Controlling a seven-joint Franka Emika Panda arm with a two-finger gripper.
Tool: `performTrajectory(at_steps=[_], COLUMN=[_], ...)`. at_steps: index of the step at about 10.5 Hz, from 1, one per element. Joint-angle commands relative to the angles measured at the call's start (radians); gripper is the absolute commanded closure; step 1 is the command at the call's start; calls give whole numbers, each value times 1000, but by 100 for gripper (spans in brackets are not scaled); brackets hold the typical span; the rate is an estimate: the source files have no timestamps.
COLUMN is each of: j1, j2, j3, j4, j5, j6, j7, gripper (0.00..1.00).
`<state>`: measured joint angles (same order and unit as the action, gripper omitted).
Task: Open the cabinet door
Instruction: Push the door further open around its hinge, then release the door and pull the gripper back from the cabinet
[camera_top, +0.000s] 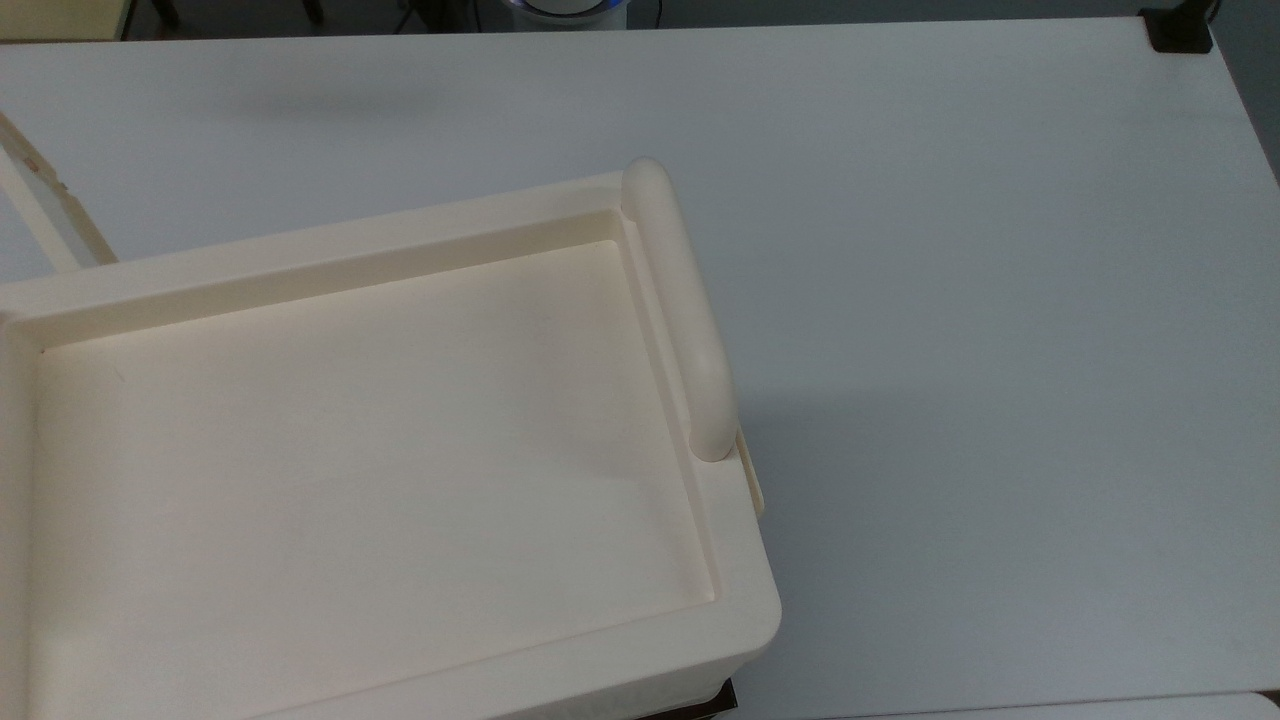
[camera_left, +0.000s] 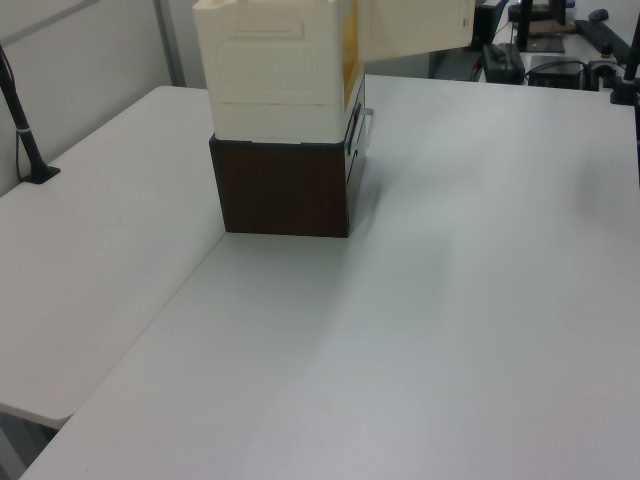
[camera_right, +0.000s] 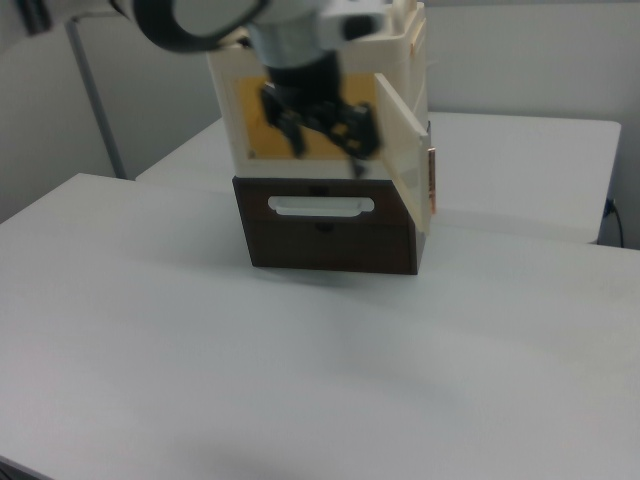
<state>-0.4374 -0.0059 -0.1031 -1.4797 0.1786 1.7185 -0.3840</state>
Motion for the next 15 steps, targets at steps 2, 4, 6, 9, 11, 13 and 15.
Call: performTrajectory(at_steps=[2,4,6,9,11,13,15], j1=[315,431,518,537,537,537,534], j2=[-66,-62,-37,7,12,17,26], j3=[-12,-13,-13,-9,-7,-1,13], j4=[-33,-88,-112,-108,-108,-106,-108], j5=[-98,-113,-114,-139,-149,-188,-203], j6=[-105,-103,-99,-94,-97,-93,-30], j7=[351,367,369,353,358,356,367], gripper=[0,0,0,0,0,0,0])
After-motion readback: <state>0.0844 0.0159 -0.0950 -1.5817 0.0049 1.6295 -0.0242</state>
